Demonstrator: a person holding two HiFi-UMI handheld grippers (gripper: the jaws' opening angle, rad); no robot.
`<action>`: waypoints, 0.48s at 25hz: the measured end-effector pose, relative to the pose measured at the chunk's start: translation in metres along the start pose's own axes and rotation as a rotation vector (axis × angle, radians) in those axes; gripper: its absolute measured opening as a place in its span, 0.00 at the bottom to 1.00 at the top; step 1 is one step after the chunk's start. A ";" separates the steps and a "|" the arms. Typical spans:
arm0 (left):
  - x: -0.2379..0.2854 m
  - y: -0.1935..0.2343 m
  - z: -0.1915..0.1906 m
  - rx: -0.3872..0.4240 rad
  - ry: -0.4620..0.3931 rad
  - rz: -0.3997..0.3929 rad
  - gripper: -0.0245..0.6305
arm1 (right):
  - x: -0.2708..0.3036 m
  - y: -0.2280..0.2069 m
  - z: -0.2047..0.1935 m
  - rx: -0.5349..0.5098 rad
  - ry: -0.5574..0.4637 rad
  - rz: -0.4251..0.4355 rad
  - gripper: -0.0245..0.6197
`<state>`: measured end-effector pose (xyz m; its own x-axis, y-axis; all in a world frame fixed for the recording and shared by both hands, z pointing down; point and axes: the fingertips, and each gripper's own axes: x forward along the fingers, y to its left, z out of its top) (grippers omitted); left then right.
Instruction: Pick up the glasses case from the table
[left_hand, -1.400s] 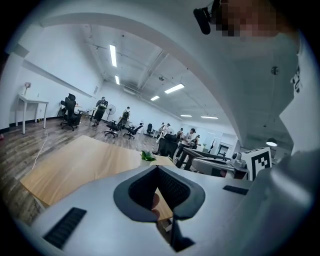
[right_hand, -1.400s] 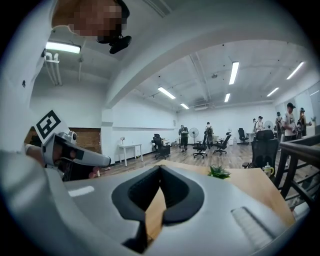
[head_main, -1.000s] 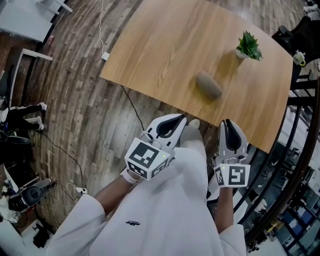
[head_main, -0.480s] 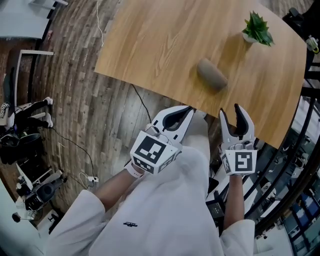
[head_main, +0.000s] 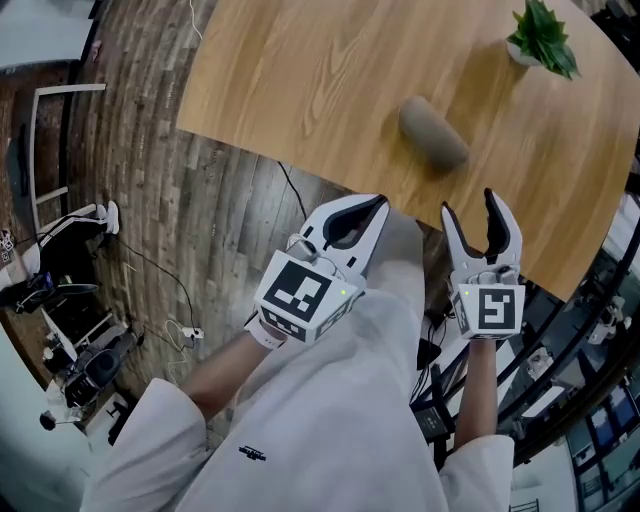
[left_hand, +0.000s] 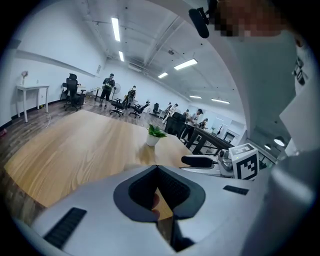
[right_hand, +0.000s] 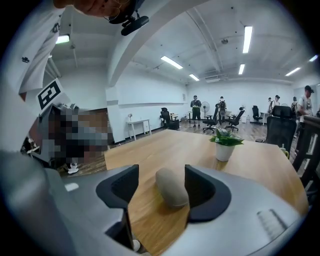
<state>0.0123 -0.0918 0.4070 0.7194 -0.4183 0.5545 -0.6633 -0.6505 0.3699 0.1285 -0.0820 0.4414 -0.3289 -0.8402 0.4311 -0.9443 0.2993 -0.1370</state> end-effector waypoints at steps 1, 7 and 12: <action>0.003 0.002 -0.003 -0.004 0.009 0.005 0.04 | 0.004 -0.003 -0.004 0.006 0.005 0.001 0.48; 0.027 0.013 -0.015 -0.024 0.042 0.027 0.04 | 0.030 -0.016 -0.028 -0.015 0.047 0.035 0.52; 0.045 0.021 -0.025 -0.041 0.064 0.042 0.04 | 0.052 -0.026 -0.046 -0.017 0.080 0.058 0.54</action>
<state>0.0256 -0.1090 0.4584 0.6770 -0.4028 0.6159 -0.7015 -0.6064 0.3744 0.1368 -0.1126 0.5079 -0.3803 -0.7825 0.4931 -0.9231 0.3544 -0.1494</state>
